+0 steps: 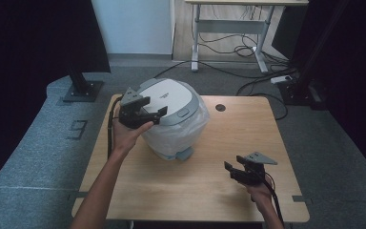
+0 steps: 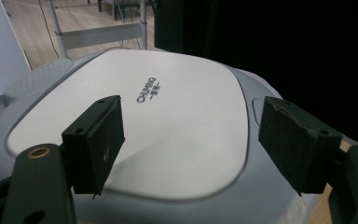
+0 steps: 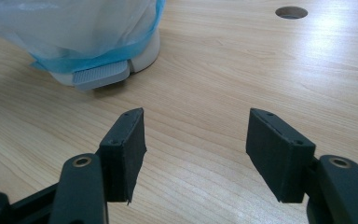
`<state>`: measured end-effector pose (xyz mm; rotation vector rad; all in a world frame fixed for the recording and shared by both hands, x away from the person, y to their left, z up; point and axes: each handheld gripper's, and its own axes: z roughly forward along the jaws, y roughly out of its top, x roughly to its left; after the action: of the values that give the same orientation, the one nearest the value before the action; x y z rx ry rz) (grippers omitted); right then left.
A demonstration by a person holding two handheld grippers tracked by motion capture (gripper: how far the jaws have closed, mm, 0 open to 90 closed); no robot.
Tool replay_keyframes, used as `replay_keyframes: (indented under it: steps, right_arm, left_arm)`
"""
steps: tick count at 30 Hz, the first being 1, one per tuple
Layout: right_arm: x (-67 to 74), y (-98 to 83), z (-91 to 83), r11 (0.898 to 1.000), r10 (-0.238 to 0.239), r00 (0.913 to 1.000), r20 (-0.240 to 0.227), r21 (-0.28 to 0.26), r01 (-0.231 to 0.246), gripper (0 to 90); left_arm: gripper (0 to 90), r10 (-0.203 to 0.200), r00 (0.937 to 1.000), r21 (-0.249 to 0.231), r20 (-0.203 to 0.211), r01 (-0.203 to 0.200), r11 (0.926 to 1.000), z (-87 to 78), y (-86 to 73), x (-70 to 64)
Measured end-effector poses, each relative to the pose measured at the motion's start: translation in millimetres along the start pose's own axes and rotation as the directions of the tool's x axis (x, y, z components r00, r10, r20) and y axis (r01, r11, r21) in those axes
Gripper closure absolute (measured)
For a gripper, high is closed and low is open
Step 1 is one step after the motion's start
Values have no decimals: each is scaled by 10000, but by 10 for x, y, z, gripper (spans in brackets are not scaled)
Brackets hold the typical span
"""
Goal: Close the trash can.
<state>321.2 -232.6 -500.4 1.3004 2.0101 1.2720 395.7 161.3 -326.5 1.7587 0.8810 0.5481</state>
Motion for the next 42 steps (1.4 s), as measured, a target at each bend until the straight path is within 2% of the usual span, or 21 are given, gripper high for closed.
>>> replay_keyframes:
  steps: [5, 9, 13, 20, 26, 30, 36, 39, 42]
  right_arm:
    - [-5, 9, -16, 10000, 5, 10000, 24, -28, -5, 373]
    - [-31, 14, -34, 9999, 56, 10000, 68, -86, -56, 373]
    - [-55, 8, -51, 9998, 138, 9998, 105, -128, -137, 373]
    - [-110, -4, -66, 9995, 267, 9995, 148, -148, -265, 373]
    - [-167, -23, -68, 9991, 402, 9990, 219, -114, -400, 373]
    - [-203, -40, -60, 9988, 481, 9984, 291, -73, -479, 374]
    - [-224, -82, -13, 9986, 503, 9981, 357, 113, -507, 373]
    - [-230, -106, 14, 9986, 476, 9982, 369, 226, -484, 372]
    - [-240, -132, 38, 9982, 514, 9979, 386, 297, -525, 372]
  left_arm:
    - [217, 105, 9999, -143, 120, -103, 9998, -193, -119, 7]
    - [216, 38, 9997, -199, 224, -34, 9998, -308, -233, 5]
    - [213, -113, 9996, -253, 255, 119, 9996, -400, -416, -13]
    - [208, -92, 10000, 79, 4, 92, 9999, -474, -750, -32]
    - [206, -28, 9997, 552, -256, 42, 9985, -450, -1093, -1]
    - [207, -285, 9994, 904, -208, 303, 9954, -393, -1333, 49]
    - [208, -715, 9973, 1390, -137, 727, 9876, -303, -1650, 91]
    - [209, -623, 9979, 1809, -201, 649, 9814, -247, -1760, 87]
    - [209, -793, 9967, 1965, -171, 812, 9771, -210, -1848, 78]
